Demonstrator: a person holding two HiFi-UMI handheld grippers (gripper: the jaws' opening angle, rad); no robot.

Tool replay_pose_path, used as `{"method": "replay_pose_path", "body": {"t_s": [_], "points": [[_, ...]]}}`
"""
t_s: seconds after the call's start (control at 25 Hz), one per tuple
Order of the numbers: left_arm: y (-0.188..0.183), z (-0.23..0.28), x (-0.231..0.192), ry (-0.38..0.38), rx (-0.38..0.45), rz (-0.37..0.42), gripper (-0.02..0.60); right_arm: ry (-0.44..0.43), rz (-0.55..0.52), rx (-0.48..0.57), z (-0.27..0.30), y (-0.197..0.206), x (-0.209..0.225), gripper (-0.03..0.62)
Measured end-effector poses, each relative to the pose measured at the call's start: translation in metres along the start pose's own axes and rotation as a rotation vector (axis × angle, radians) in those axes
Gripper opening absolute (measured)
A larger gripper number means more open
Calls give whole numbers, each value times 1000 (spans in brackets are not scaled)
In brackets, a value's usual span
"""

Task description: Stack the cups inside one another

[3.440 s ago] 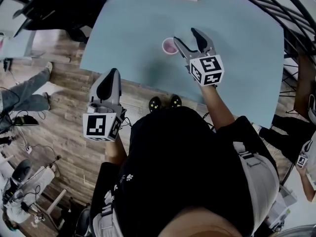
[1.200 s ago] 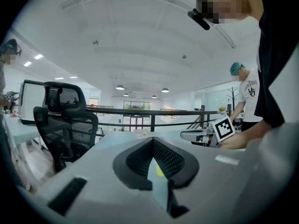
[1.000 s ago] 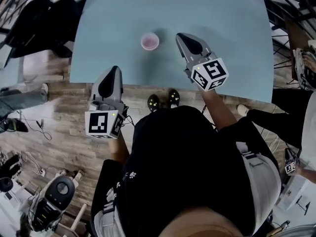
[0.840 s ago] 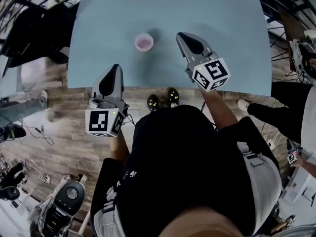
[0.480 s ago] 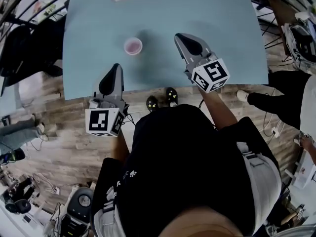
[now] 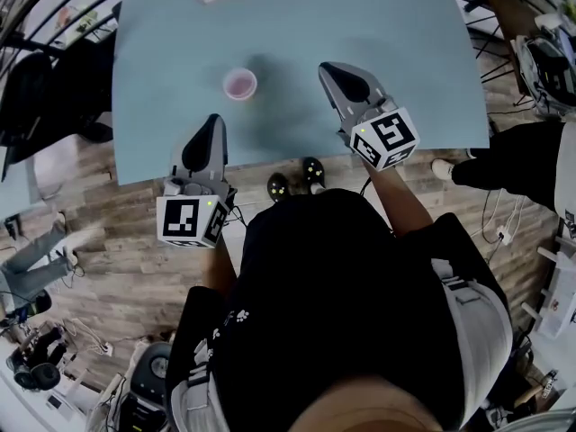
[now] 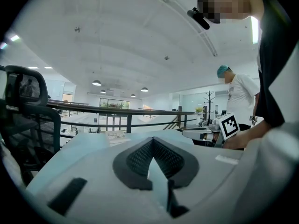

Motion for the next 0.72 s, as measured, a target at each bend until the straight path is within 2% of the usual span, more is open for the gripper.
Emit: {"method": "replay_pose_path", "body": {"t_s": [0.72], "points": [[4,-18,-9,-36,10,-20,-12,-54,-12,15,6,-6,-21,12]]}}
Point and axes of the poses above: the fingertips, and each gripper's own axes: z forward along the fingers, x to its right, y out of its underside, the point moved 7 cm from there along -z, backward along the fingers, and after that the axes turned 4 degrees about -z, right-handed, at the moved point
